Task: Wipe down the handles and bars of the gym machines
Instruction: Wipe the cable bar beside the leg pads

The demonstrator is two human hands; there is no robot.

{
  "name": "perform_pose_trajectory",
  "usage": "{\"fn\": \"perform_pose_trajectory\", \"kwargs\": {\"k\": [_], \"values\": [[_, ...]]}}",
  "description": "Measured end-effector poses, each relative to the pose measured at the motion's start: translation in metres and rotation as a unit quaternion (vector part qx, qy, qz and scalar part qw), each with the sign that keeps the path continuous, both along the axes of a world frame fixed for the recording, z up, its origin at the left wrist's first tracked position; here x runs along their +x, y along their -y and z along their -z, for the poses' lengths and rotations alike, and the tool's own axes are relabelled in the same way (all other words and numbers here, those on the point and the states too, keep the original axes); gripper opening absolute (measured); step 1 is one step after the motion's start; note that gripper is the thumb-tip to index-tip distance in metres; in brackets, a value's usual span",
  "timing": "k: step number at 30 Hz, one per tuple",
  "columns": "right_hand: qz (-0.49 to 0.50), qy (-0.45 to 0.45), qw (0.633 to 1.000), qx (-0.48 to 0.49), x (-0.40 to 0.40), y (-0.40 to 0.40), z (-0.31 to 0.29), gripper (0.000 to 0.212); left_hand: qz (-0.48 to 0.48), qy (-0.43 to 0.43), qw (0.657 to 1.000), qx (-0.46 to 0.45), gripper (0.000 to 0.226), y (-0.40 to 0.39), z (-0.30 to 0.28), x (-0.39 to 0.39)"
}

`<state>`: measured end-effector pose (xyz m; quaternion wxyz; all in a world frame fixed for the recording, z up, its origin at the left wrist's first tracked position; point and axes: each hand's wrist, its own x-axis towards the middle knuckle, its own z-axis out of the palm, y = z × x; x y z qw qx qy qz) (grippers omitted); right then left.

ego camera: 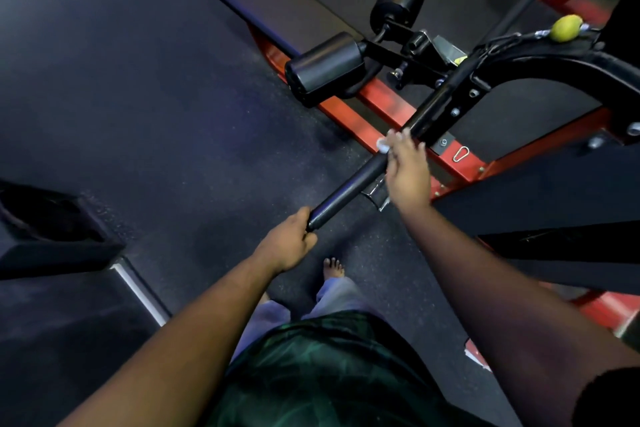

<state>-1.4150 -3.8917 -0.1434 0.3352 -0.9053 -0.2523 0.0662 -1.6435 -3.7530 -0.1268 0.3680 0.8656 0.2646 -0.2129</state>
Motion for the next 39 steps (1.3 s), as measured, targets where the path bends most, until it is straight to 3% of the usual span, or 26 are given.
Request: {"fn": "perform_pose_trajectory", "kwargs": {"k": [2,5,8,11,13,17,21,25,27,28,29,31,34,37,39], "values": [[-0.119,0.038,0.992,-0.017,-0.046,0.008,0.000,0.043,0.002,-0.002,1.000,-0.003,0.041,-0.003,0.000,0.001],[-0.282,0.129,0.948,-0.073,-0.056,0.019,0.007,0.058,0.003,0.002,1.000,-0.008,0.042,-0.004,0.001,0.003],[-0.239,0.140,0.950,-0.147,0.002,0.010,0.003,0.054,0.002,0.005,1.000,-0.010,0.041,-0.002,0.002,0.001],[-0.104,0.093,0.978,-0.158,0.067,0.004,-0.009,0.040,-0.004,0.008,1.000,-0.009,0.041,-0.004,0.001,0.002],[-0.064,0.086,0.981,-0.162,0.080,0.003,-0.011,0.039,-0.003,0.007,1.000,-0.011,0.041,-0.006,0.000,0.002],[-0.080,0.060,0.993,-0.057,0.026,0.005,0.006,0.046,0.002,0.006,1.000,-0.013,0.046,-0.008,0.001,-0.001],[-0.177,0.106,0.973,-0.100,-0.069,-0.001,0.017,0.045,0.015,-0.007,1.000,-0.022,0.042,-0.008,0.003,0.001],[-0.279,0.143,0.948,-0.050,-0.120,-0.006,0.014,0.038,0.024,0.001,0.999,-0.036,0.050,-0.006,0.006,-0.003],[-0.191,0.097,0.976,0.030,-0.104,0.004,0.003,0.039,0.023,0.002,0.999,-0.040,0.044,-0.007,0.005,-0.004],[-0.066,0.049,0.993,0.082,-0.089,0.010,-0.004,0.041,0.025,0.005,0.999,-0.040,0.040,-0.009,0.004,-0.003],[0.087,-0.004,0.987,0.136,-0.070,0.016,-0.010,0.041,0.025,0.010,0.999,-0.041,0.038,-0.010,0.004,-0.003],[0.304,-0.110,0.927,0.192,-0.042,0.020,-0.008,0.042,0.031,0.012,0.998,-0.047,0.039,-0.013,0.005,-0.004],[0.325,-0.290,0.859,0.268,-0.044,-0.005,0.007,0.036,0.053,0.009,0.997,-0.060,0.043,-0.012,0.006,-0.006],[0.353,-0.357,0.809,0.306,-0.091,-0.032,0.003,0.029,0.062,0.021,0.995,-0.076,0.051,-0.012,0.006,-0.005],[0.367,-0.361,0.806,0.291,-0.137,-0.040,-0.002,0.029,0.075,0.020,0.994,-0.074,0.063,-0.017,0.007,-0.008]]}}
